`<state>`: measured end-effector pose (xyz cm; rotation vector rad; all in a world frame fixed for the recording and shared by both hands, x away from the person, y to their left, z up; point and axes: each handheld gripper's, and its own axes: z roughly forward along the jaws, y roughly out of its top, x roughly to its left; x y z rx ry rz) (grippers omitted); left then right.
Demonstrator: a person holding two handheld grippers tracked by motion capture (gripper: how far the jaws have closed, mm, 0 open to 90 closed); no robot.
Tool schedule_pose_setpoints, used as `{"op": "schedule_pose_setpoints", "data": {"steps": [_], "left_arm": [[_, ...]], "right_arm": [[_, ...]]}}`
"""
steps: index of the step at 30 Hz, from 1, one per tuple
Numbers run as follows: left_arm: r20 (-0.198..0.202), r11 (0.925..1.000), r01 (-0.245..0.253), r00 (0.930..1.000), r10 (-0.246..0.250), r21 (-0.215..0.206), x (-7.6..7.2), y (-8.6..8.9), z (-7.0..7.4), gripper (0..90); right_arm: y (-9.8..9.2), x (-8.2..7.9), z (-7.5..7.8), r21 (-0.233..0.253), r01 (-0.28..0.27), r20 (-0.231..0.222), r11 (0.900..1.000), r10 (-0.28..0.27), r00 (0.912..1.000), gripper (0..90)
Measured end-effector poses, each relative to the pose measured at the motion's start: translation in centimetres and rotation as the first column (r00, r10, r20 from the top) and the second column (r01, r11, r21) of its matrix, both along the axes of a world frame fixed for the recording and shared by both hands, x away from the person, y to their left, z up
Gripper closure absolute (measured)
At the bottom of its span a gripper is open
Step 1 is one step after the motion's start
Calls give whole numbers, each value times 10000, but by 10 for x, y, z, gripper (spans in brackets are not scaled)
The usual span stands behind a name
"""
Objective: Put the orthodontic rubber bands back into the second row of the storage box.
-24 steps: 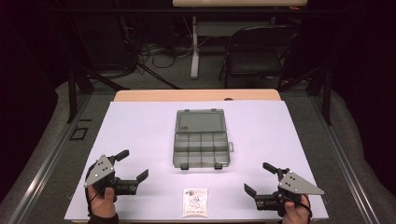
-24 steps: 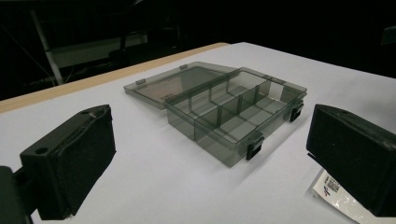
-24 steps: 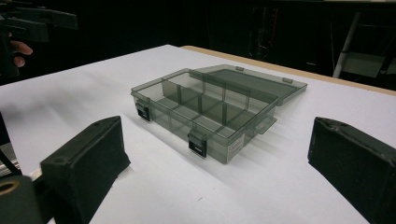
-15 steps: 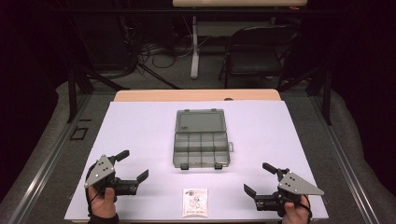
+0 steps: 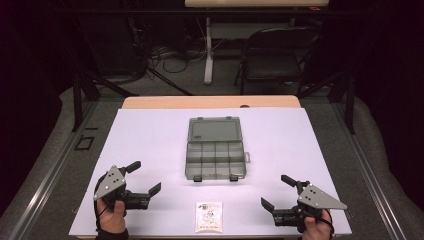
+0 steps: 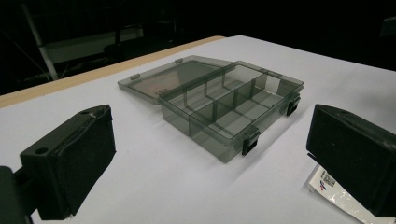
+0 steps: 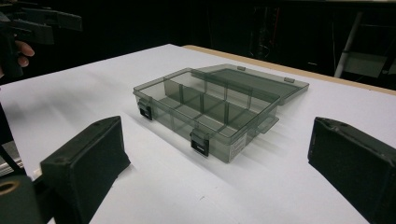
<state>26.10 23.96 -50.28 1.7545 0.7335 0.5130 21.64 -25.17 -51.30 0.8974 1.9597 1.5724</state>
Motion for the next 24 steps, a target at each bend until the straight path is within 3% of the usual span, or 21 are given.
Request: {"op": "schedule_pose_setpoints", "data": {"steps": [11, 17, 22, 24], "left_arm": [[-354, 9987, 284, 9990, -269, 416, -1, -11, -3, 14], [-661, 9958, 667, 9959, -625, 627, 0, -20, -6, 14], [-785, 9893, 902, 9936, -815, 1148, 1, -28, -8, 14], [-802, 9886, 963, 9930, -873, 1159, 1, -29, -8, 14]], "right_arm": [[1, 1, 0, 140, 20, 194, 9999, -23, 9998, 34], [0, 0, 0, 119, 9, 156, 9999, -11, 9999, 33], [1, 0, 0, 138, -4, 155, 9999, 2, 9999, 34], [0, 0, 1, 109, -23, 134, 9999, 22, 9999, 34]]}}
